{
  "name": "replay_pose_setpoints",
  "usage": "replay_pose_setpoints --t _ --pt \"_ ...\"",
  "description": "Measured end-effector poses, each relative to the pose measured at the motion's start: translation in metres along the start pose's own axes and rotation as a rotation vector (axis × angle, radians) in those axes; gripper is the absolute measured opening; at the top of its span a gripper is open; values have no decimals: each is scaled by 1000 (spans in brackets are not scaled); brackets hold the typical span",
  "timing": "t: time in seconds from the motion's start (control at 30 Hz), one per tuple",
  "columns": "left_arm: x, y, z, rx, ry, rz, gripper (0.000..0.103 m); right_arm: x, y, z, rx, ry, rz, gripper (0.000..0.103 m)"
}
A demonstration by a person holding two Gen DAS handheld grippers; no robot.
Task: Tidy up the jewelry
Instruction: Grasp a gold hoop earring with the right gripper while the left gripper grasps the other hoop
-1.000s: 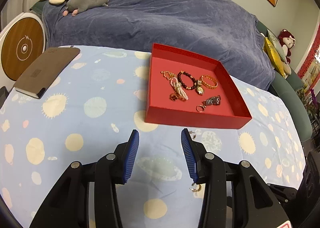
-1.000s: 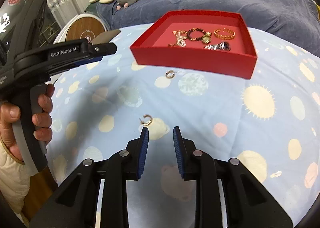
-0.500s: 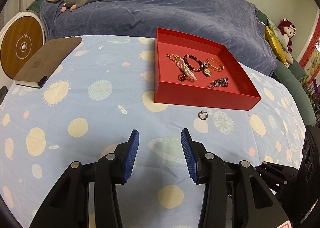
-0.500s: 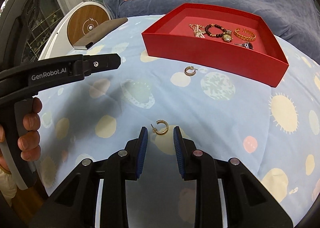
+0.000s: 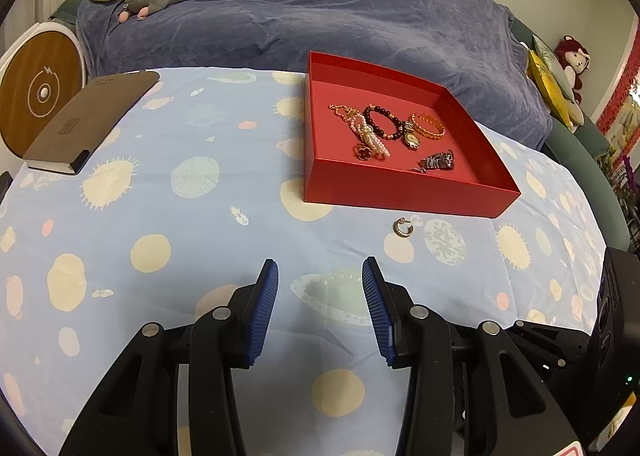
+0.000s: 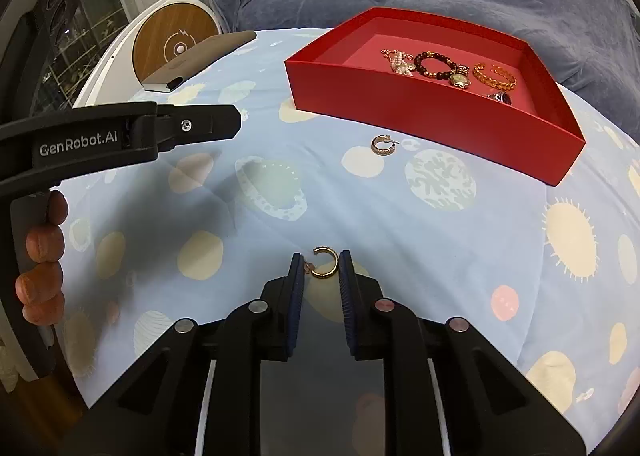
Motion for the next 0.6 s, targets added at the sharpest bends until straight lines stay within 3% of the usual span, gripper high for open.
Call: replay_pose_setpoints --t 0.6 --pt "-67 -2 -62 -90 -68 60 42 27 15 -63 -158 -96 -40 17"
Point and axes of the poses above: each gripper's, at about its wrist camera, not at the fingertips, and x roughly against the way its jaws point, z to its left, y to its top, the point moved 1 cm from there along -x, roughly the way its jaws point, and after that the axes turned 14 degrees about -z, right-handed, at the moved point
